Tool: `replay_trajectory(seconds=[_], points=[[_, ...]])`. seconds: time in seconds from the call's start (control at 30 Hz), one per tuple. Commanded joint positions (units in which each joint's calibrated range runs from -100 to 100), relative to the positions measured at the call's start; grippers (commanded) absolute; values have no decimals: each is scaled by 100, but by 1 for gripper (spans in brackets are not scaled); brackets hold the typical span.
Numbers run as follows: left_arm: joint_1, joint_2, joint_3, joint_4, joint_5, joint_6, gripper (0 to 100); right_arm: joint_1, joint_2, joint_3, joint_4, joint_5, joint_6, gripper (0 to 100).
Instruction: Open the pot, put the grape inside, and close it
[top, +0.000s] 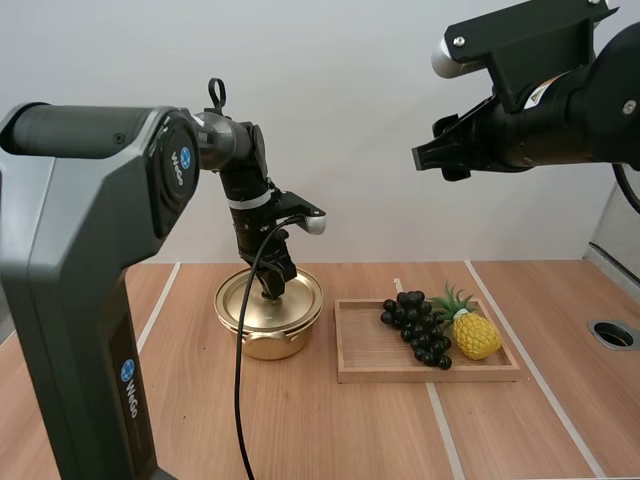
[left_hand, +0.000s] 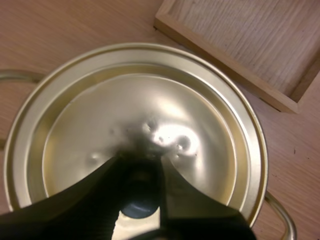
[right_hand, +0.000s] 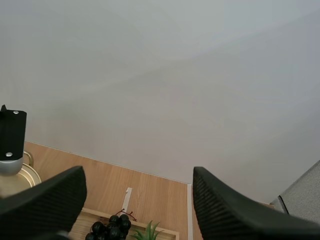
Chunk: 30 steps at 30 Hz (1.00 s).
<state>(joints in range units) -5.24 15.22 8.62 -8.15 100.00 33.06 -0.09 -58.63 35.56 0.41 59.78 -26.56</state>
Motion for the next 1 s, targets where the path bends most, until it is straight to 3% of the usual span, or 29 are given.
replay_trajectory(seconds=[0.0,0.23,0.6,0.97], points=[[-13,10,6,24,0,-21,0,1,-20,-53,12,-71,-33,100],[-13,-276,-38,229,0,-125,0,1,-20,-53,12,-71,-33,100],[-13,-2300,-691,248,0,-185,0,1,-20,-53,61,-71,-28,100],[-13,-4074,-2242,226,-400,-1523,0,1,-20,-53,61,190,-124,100]])
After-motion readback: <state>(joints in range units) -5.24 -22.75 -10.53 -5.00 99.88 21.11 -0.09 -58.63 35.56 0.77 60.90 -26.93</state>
